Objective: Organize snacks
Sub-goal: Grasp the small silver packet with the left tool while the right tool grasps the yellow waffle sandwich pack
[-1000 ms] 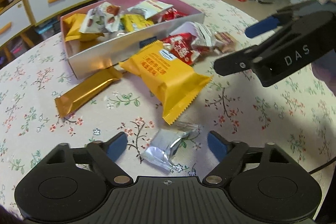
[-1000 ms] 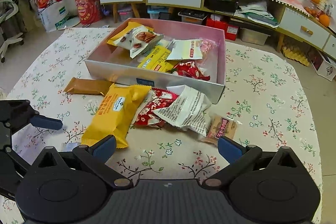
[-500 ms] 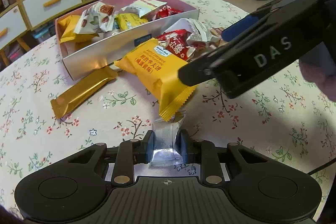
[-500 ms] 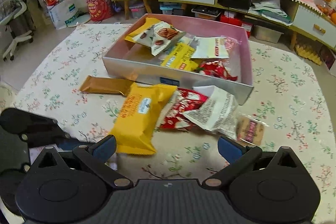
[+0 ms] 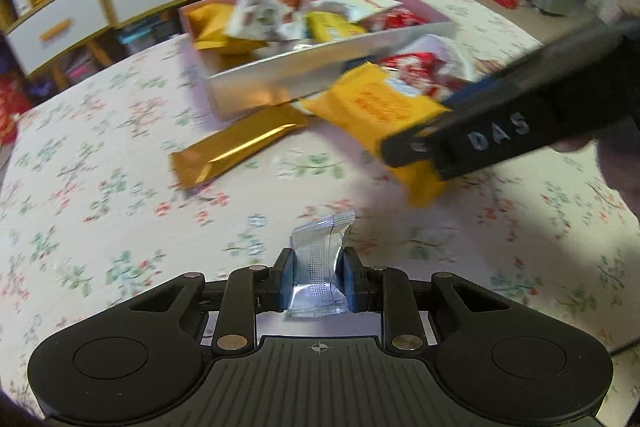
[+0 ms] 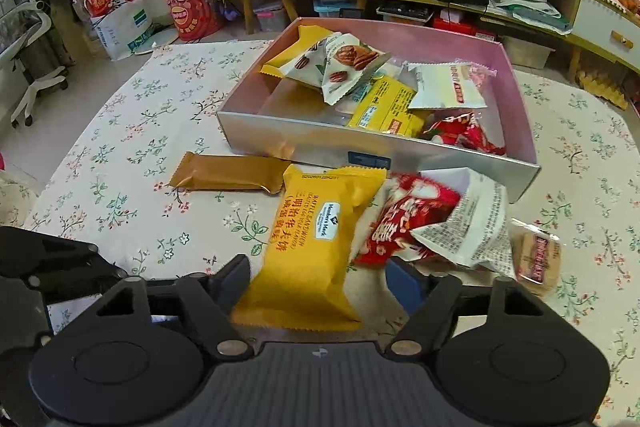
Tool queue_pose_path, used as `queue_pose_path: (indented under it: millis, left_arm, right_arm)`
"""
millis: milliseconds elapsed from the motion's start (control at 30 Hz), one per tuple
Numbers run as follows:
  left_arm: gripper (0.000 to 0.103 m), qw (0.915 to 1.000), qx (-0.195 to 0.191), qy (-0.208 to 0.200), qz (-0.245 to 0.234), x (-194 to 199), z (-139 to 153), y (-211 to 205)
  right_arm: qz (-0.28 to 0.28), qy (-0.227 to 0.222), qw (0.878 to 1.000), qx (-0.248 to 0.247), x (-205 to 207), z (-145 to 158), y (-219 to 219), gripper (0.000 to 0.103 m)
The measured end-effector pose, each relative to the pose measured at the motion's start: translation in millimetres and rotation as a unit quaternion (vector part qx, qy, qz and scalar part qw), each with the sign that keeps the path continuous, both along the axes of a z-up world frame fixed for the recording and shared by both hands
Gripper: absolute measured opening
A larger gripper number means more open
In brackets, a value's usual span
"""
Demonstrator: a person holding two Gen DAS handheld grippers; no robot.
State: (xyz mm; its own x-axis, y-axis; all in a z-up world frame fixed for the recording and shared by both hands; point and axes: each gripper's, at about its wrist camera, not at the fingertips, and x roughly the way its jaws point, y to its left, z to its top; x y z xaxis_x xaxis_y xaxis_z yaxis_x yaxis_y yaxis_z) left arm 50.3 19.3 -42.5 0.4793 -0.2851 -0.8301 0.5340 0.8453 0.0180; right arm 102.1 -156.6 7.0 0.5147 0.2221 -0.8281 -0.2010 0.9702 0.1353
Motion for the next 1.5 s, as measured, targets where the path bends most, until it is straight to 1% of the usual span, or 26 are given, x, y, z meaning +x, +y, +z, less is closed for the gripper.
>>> queue_pose_path:
  millis: [33, 67, 200, 267, 433, 533, 600, 700, 833, 900, 1000, 1033, 1100, 1300, 1333, 1367, 1433, 1500]
  left_arm:
    - [0.022, 1.0000, 0.001, -0.002, 0.009, 1.6, -0.3, 3.1]
    - [0.022, 0.9999, 0.000, -0.002, 0.014, 3.0, -0.4, 5.4]
    - [0.023, 0.9997, -0.008, 0.003, 0.022, 5.7, -0.1, 12.9]
    - [0.025, 0.9998, -0.007, 0.003, 0.018, 5.3, -0.3, 13.6]
    - [0.026, 0.9999, -0.007, 0.004, 0.006, 4.6, -0.6, 14.6]
    - [0.028, 0.9999, -0.009, 0.006, 0.005, 4.8, -0.5, 14.7]
    - [0.033, 0.9999, -0.010, 0.008, 0.002, 4.6, -0.7, 13.6]
    - [0.036, 1.0000, -0.005, 0.007, -0.001, 3.2, -0.9, 10.8]
    - [0.043, 0.9999, -0.004, 0.012, 0.000, 4.1, -0.9, 9.8]
    - [0.049, 0.9999, -0.003, 0.015, 0.003, 5.7, -1.1, 9.5]
    - [0.055, 0.9998, -0.003, 0.021, 0.002, 7.4, -1.4, 9.2]
    - [0.056, 0.9998, -0.002, 0.021, 0.005, 7.8, -1.5, 8.7]
    - [0.055, 0.9996, -0.003, 0.023, 0.015, 9.1, -1.4, 8.8]
    - [0.053, 0.9997, 0.000, 0.018, 0.018, 7.9, -1.6, 8.2]
    - [0.052, 0.9997, -0.001, 0.017, 0.019, 7.9, -1.6, 8.5]
    - [0.050, 0.9996, -0.001, 0.017, 0.021, 8.0, -1.5, 8.6]
    - [0.043, 0.9996, -0.001, 0.014, 0.024, 8.5, -0.9, 9.3]
    - [0.032, 0.9995, -0.001, 0.012, 0.028, 8.8, -0.3, 9.8]
  right_arm:
    - [0.000, 0.003, 1.000, 0.002, 0.7, -1.3, 0.3, 0.029]
    - [0.001, 0.008, 1.000, 0.004, 1.5, -2.8, 0.3, 0.021]
    - [0.004, 0.024, 1.000, 0.000, -1.1, -3.8, -1.0, 0.019]
    - [0.014, 0.030, 0.999, 0.002, -4.0, -1.7, -1.9, 0.014]
    - [0.027, 0.058, 0.998, 0.003, -10.9, 3.2, -11.2, 0.014]
    - [0.033, 0.069, 0.997, -0.006, -14.0, 3.6, -14.0, 0.016]
    - [0.037, 0.072, 0.997, -0.012, -15.3, 3.8, -14.5, 0.018]
    - [0.035, 0.067, 0.997, -0.013, -16.0, 4.1, -14.6, 0.026]
    - [0.035, 0.062, 0.997, -0.009, -13.3, 3.8, -12.5, 0.033]
    - [0.035, 0.059, 0.998, -0.011, -12.3, 3.1, -10.7, 0.035]
    - [0.030, 0.060, 0.998, -0.017, -10.3, -0.1, -8.9, 0.035]
    - [0.029, 0.060, 0.998, -0.020, -9.6, -1.8, -8.5, 0.035]
    - [0.028, 0.061, 0.997, -0.026, -9.2, -4.8, -7.3, 0.035]
    - [0.034, 0.058, 0.997, -0.041, -10.1, -9.4, -3.9, 0.033]
    - [0.035, 0.058, 0.997, -0.043, -10.4, -9.8, -3.3, 0.031]
    - [0.036, 0.057, 0.997, -0.045, -10.9, -10.0, -2.8, 0.027]
    - [0.039, 0.056, 0.997, -0.047, -11.6, -10.0, -1.7, 0.023]
    - [0.041, 0.054, 0.997, -0.048, -12.1, -9.9, -1.2, 0.021]
